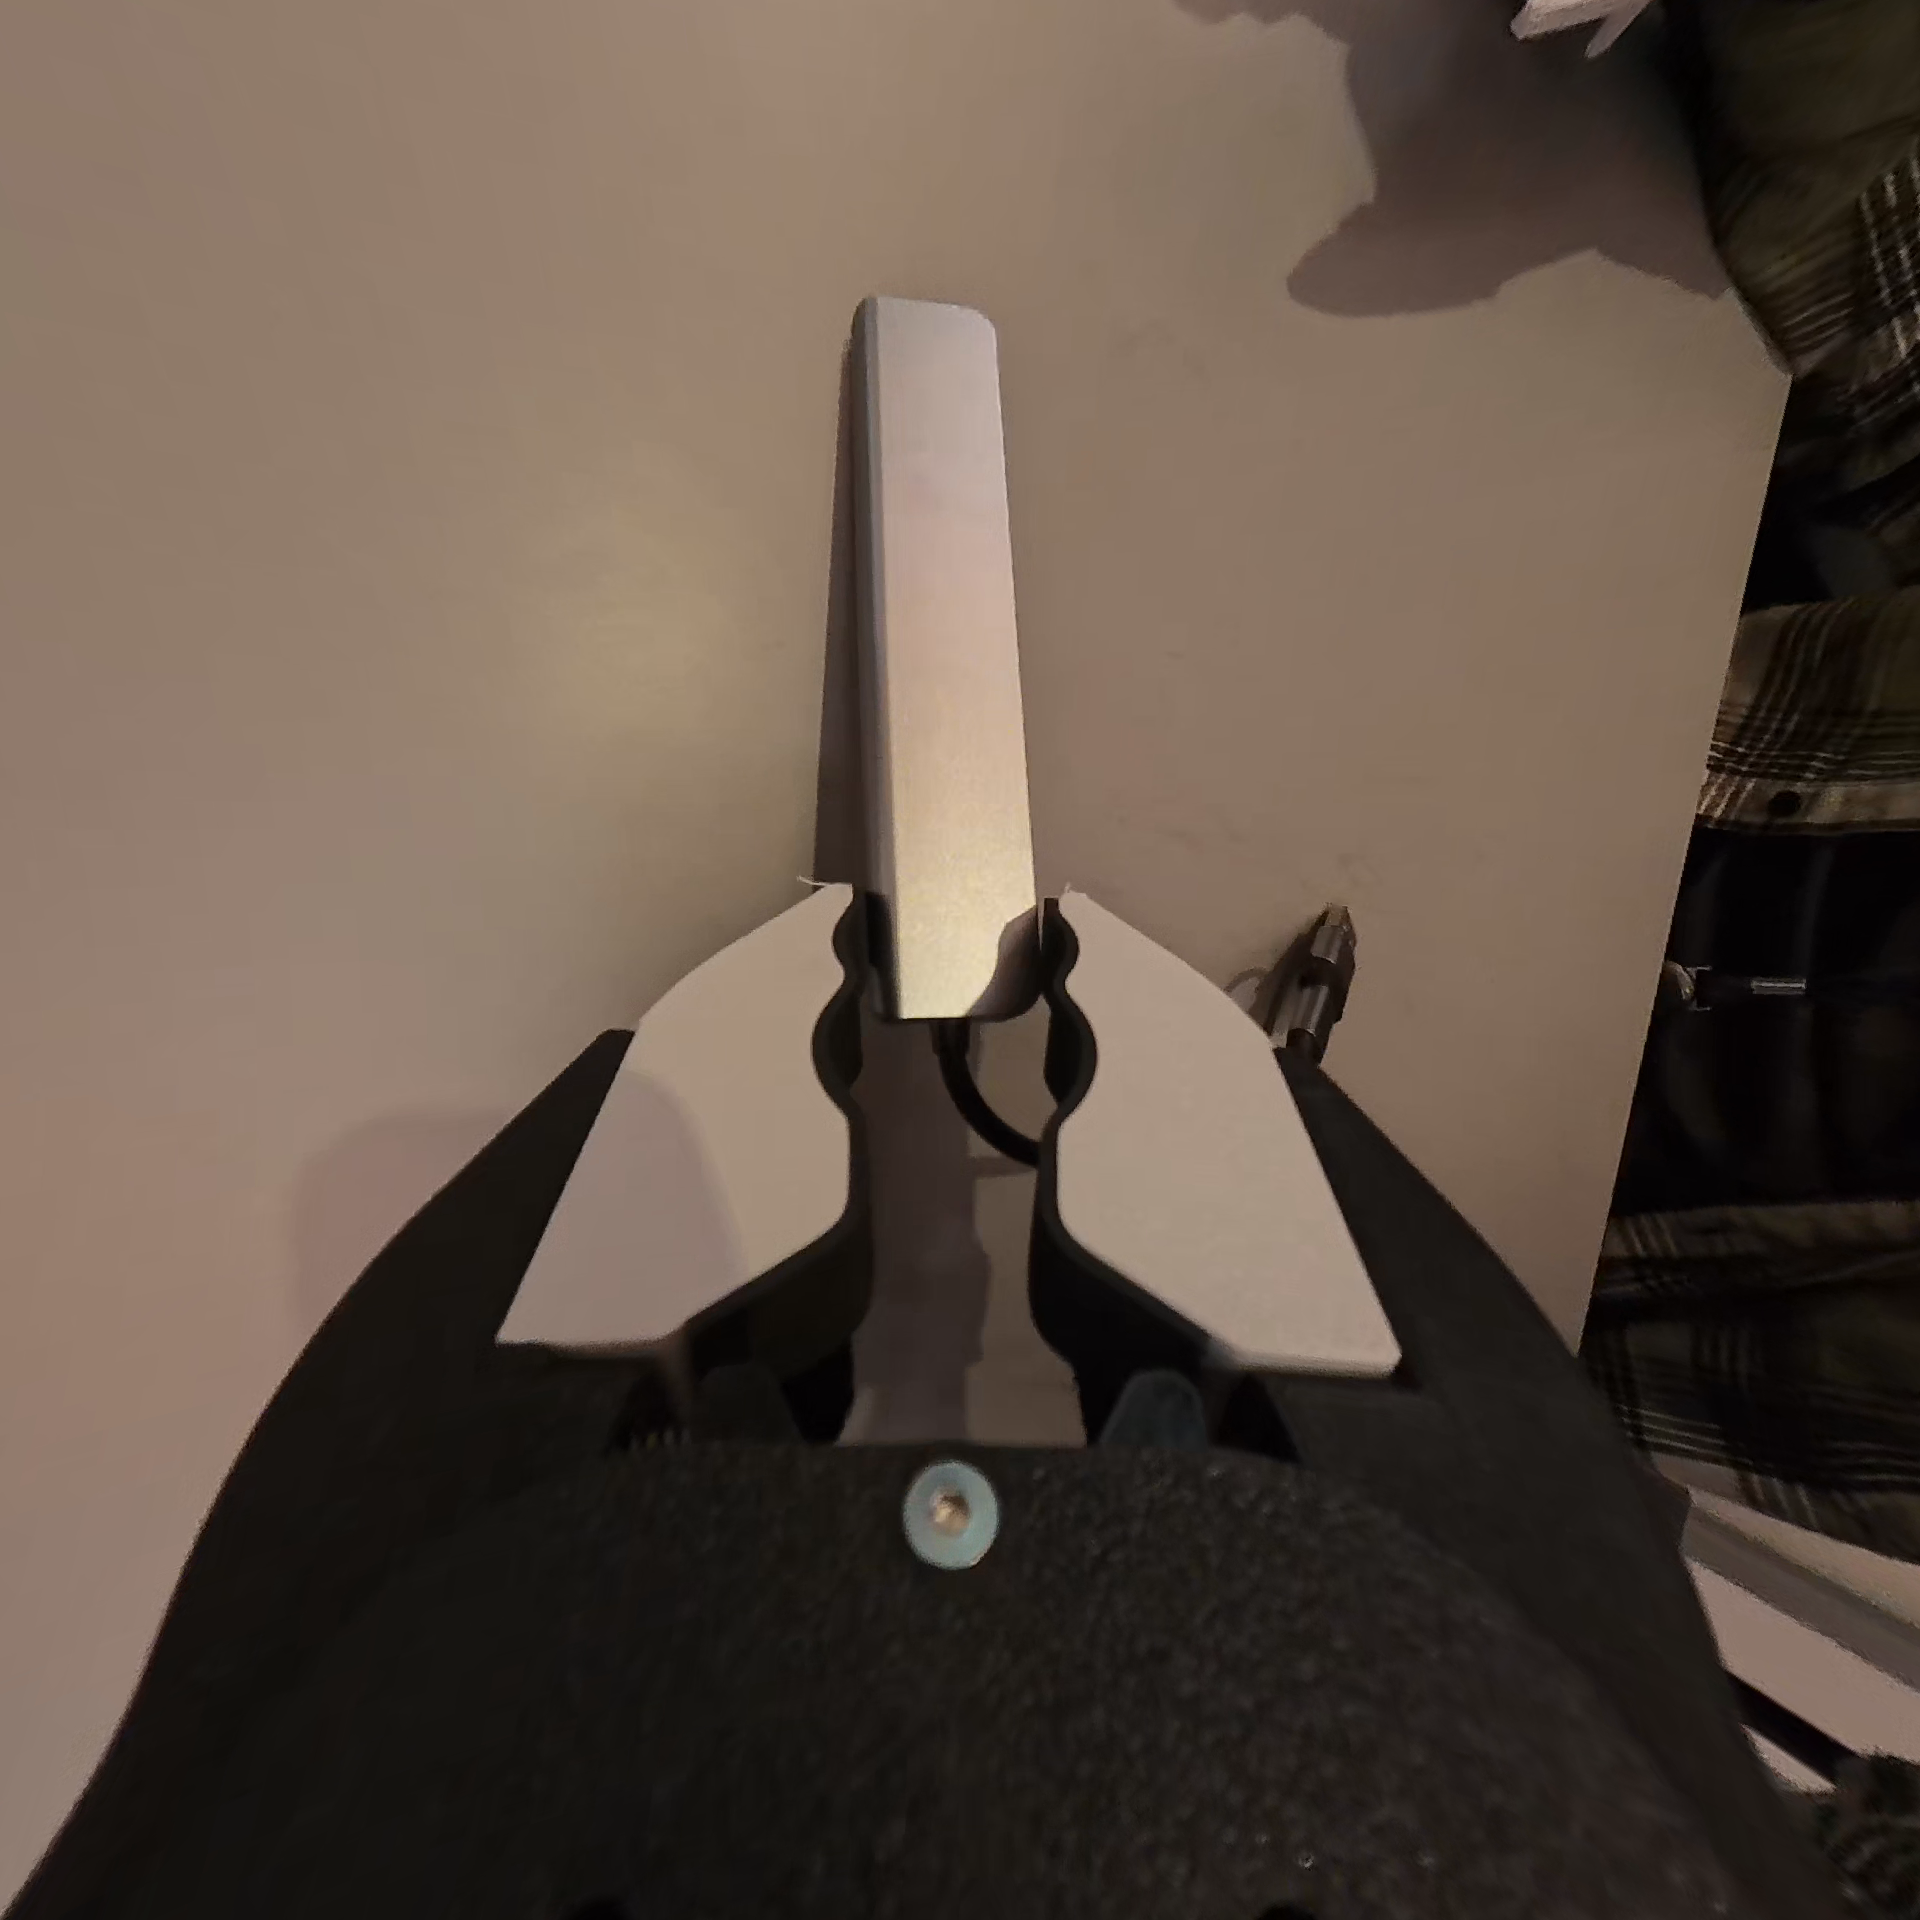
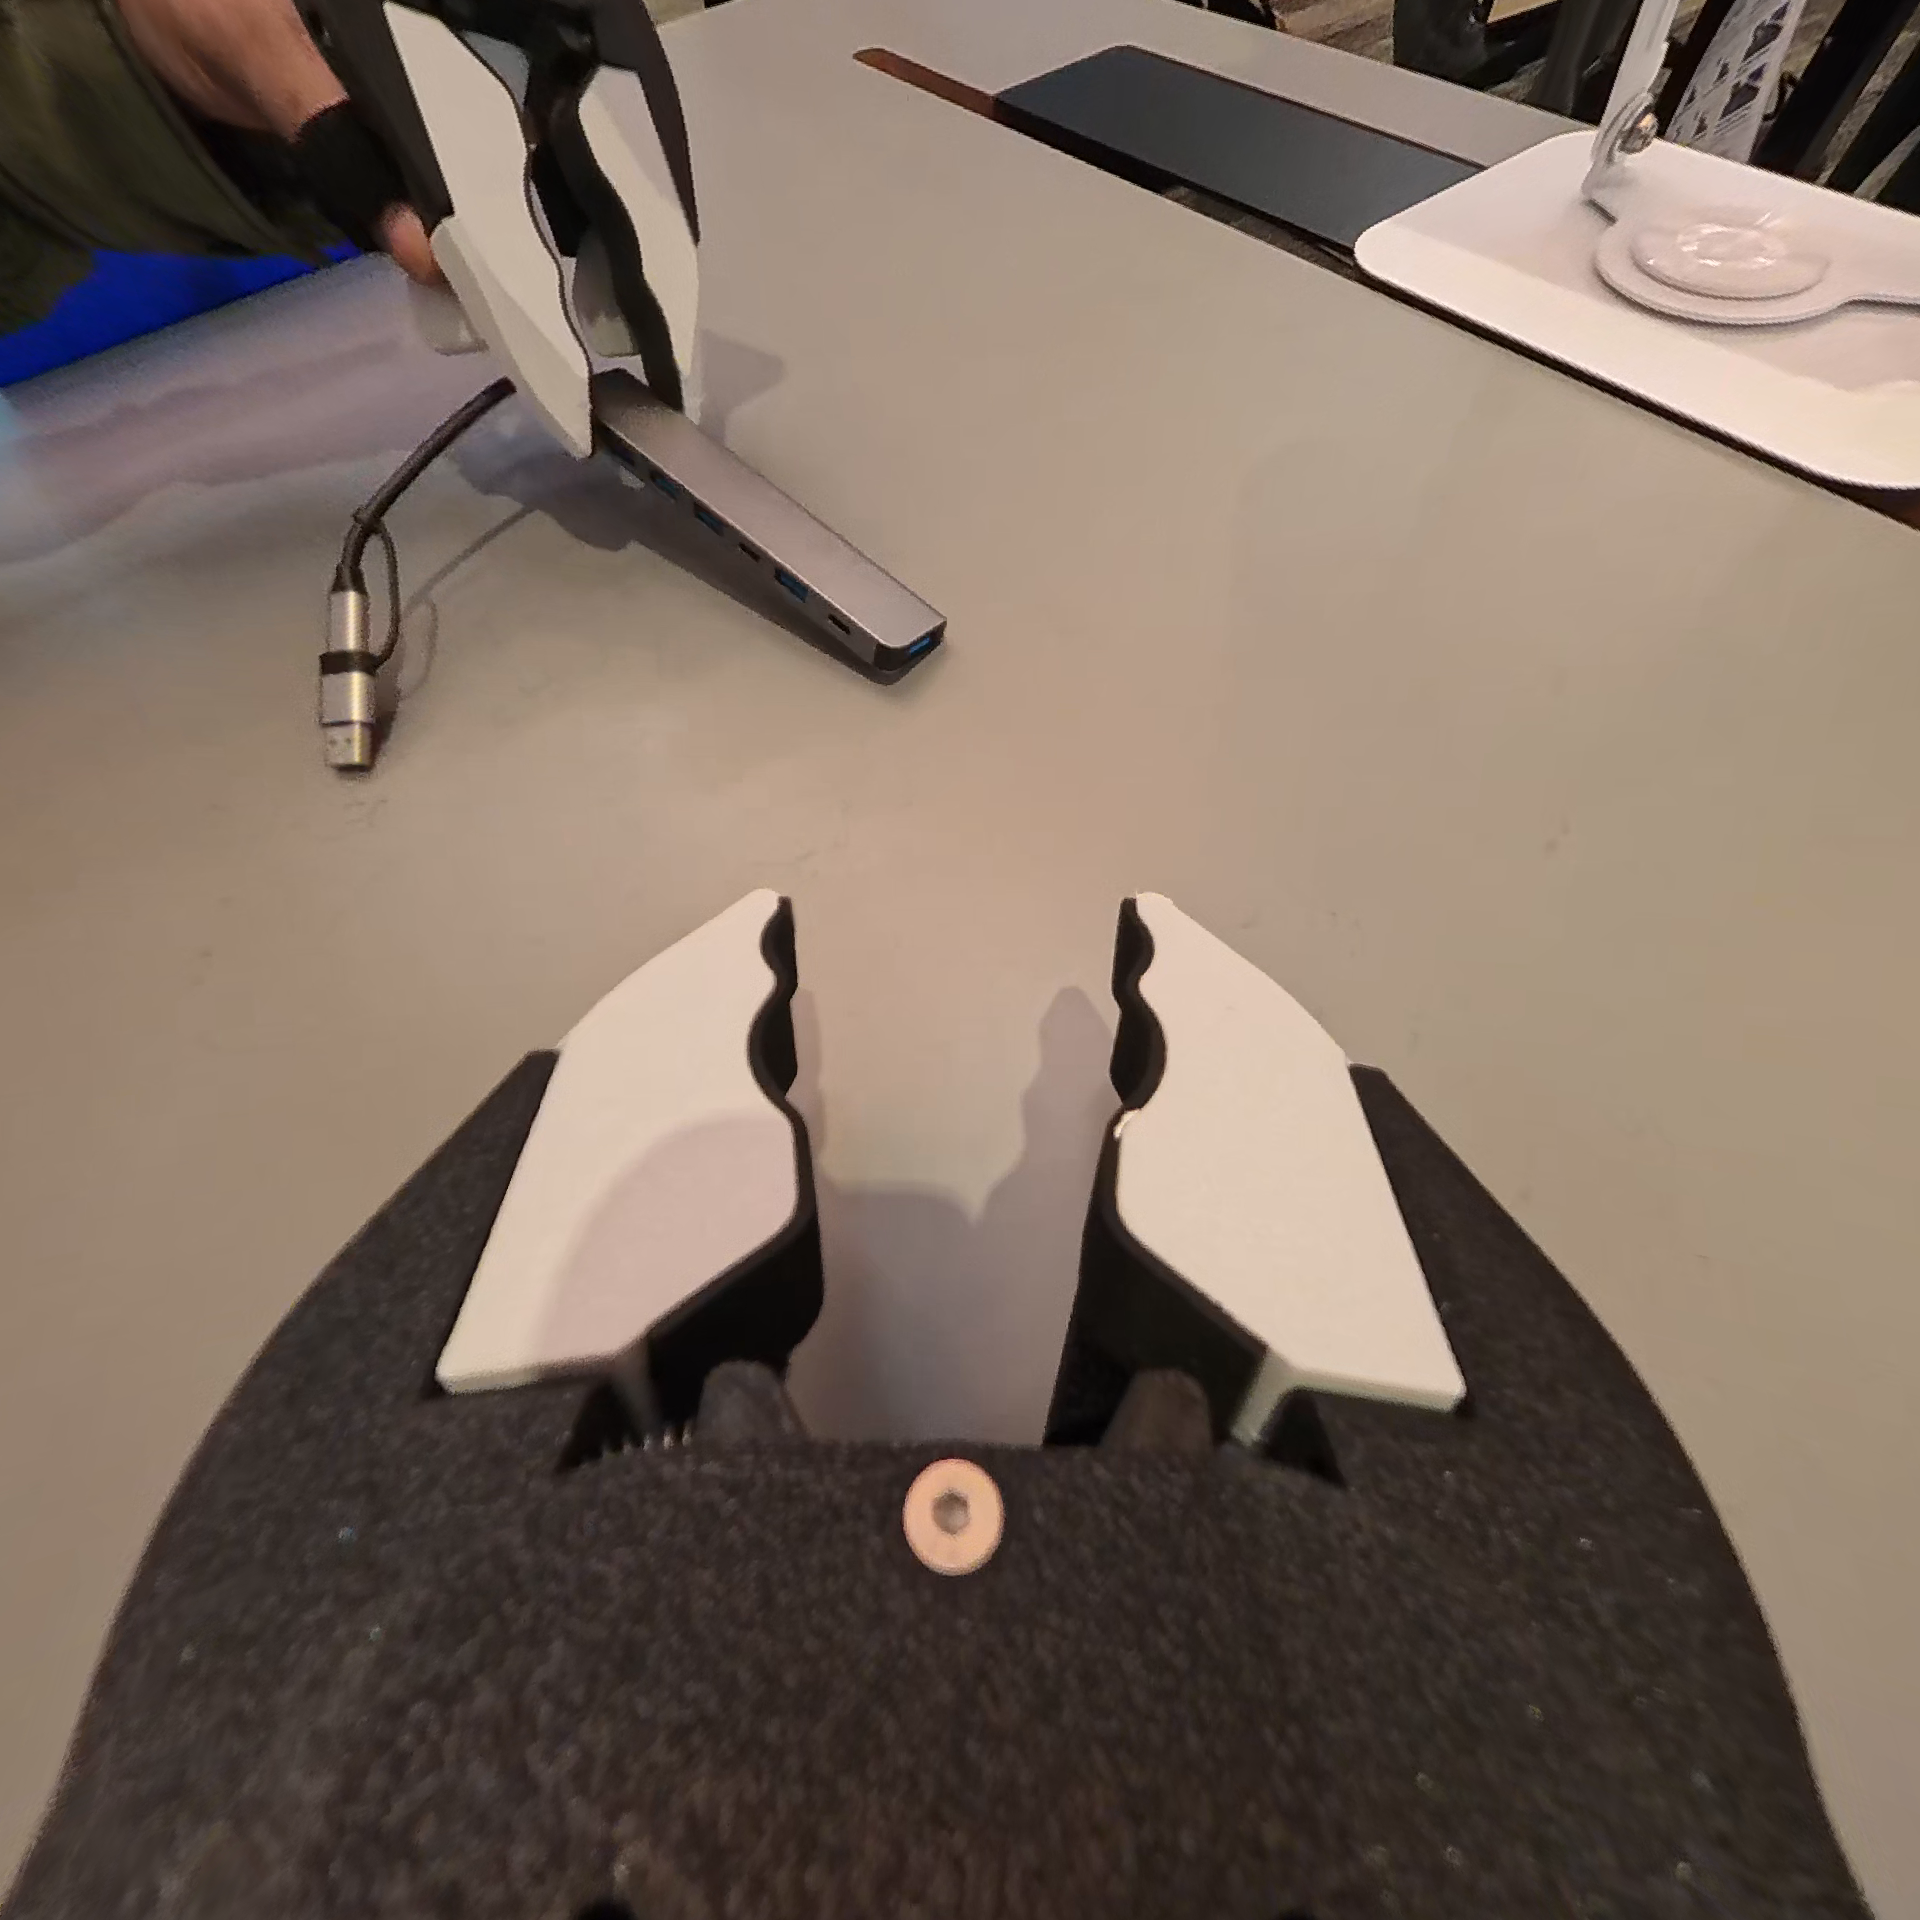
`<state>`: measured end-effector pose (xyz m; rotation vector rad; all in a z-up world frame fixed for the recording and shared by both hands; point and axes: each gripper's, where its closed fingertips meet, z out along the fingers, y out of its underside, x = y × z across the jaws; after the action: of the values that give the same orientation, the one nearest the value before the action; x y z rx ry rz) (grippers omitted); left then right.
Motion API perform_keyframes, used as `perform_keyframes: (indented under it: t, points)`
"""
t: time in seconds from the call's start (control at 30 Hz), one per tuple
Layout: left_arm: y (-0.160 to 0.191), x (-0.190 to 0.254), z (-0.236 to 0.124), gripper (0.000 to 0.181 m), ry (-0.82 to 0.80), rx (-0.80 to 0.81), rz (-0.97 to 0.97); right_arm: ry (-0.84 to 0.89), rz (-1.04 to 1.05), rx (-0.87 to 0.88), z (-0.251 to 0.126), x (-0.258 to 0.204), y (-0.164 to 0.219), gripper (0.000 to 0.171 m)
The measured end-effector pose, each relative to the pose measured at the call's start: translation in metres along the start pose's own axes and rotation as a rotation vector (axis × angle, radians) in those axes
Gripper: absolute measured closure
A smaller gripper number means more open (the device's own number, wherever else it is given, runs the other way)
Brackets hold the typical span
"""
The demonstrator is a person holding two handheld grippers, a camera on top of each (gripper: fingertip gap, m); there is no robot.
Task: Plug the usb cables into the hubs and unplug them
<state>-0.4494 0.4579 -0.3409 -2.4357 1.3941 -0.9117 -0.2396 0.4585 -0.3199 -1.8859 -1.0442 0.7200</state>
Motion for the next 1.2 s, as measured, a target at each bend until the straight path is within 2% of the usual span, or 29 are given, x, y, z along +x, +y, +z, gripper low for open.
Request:
perform_keyframes:
  t: [0.27, 0.43, 0.6, 0.73, 0.9, 0.97, 1.07, 1.2]
  points:
    - [-0.008, -0.001, -0.031, 0.146, -0.085, 0.125, -0.001, -0.021, -0.047, -0.030, 0.004, -0.007, 0.004, 0.108]
    - [-0.008, 0.020, -0.079, 0.138, -0.192, 0.277, 0.003, -0.030, -0.062, -0.031, 0.004, -0.009, 0.005, 0.108]
    - [0.024, 0.049, -0.148, 0.133, -0.362, 0.395, -0.029, -0.026, -0.054, -0.044, 0.005, -0.007, 0.008, 0.108]
    - [0.080, 0.067, -0.220, 0.134, -0.490, 0.487, -0.137, -0.025, -0.053, -0.045, 0.005, -0.007, 0.009, 0.109]
    - [0.193, 0.062, -0.288, 0.140, -0.680, 0.445, -0.343, -0.028, -0.053, -0.056, 0.007, -0.006, 0.011, 0.109]
    - [0.240, 0.057, -0.298, 0.141, -0.740, 0.373, -0.425, -0.026, -0.050, -0.057, 0.007, -0.006, 0.011, 0.109]
    - [0.293, 0.052, -0.291, 0.142, -0.746, 0.256, -0.487, -0.034, -0.037, -0.046, 0.007, -0.005, 0.011, 0.109]
    - [0.341, 0.041, -0.273, 0.144, -0.723, 0.111, -0.543, -0.041, -0.014, -0.046, 0.008, -0.005, 0.012, 0.109]
